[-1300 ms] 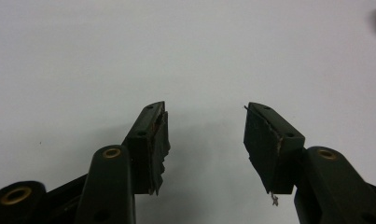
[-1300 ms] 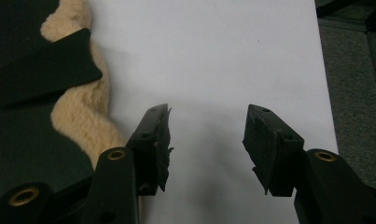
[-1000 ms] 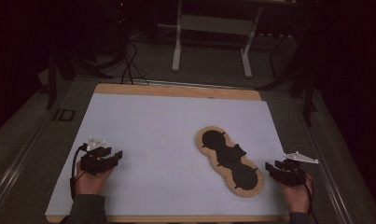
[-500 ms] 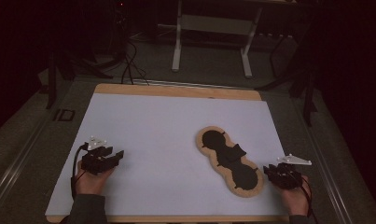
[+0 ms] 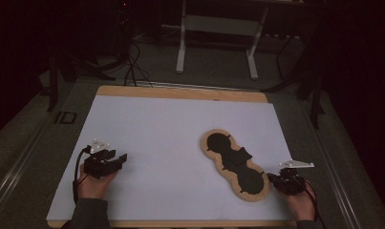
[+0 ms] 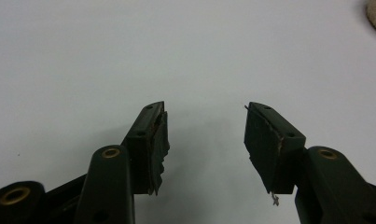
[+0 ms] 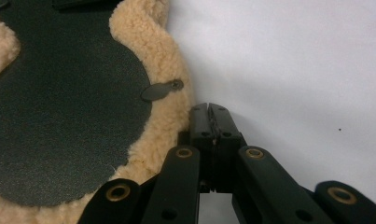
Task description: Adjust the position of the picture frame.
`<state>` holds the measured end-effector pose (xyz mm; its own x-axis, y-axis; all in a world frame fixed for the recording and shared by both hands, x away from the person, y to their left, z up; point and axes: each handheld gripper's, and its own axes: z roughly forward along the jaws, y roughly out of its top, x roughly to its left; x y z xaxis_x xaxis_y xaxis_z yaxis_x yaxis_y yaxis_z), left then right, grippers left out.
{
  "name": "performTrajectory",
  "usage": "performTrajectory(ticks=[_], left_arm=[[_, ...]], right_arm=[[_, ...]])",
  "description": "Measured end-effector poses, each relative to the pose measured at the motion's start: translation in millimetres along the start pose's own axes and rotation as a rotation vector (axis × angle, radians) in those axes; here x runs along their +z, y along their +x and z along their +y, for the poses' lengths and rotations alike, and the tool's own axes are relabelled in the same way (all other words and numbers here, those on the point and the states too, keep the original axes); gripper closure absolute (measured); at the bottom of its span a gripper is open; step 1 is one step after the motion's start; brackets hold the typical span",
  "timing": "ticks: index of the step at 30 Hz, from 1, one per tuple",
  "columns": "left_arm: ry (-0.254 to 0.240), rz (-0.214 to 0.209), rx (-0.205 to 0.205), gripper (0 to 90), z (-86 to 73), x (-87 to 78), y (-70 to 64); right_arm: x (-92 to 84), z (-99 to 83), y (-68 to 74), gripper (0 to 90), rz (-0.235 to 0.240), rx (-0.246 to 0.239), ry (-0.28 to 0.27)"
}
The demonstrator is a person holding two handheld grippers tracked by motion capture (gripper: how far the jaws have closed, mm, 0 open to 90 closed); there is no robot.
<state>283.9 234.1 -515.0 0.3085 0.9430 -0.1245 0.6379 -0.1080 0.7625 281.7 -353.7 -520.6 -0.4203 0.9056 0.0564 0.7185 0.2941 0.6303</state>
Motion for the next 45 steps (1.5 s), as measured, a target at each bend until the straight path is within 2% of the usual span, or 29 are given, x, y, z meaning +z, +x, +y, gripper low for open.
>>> performTrajectory(ticks=[4, 12, 25, 30, 45], left_arm=[[-0.003, 0.0, 0.007, 49.1, 0.5, 0.1, -1.1], [0.007, 0.007, 0.031, 49.1, 1.3, 1.8, -3.9], [-0.002, 0.003, 0.037, 48.8, 1.8, 1.8, -5.1], [-0.007, 0.001, 0.036, 48.7, 1.9, 1.6, -5.1], [-0.006, 0.002, 0.047, 48.1, 1.9, 2.6, -6.1]], right_arm=[[-0.1, -0.2, 0.5, 90.0, 0.01, -0.001, 0.001], [0.3, 0.8, 5.6, 90.0, 0.007, -0.041, 0.0], [1.4, 3.2, 14.3, 90.0, 0.021, -0.092, -0.004], [1.6, 3.3, 15.5, 90.0, 0.034, -0.1, -0.001], [5.8, 6.9, 31.7, 90.0, 0.096, -0.17, 0.002]])
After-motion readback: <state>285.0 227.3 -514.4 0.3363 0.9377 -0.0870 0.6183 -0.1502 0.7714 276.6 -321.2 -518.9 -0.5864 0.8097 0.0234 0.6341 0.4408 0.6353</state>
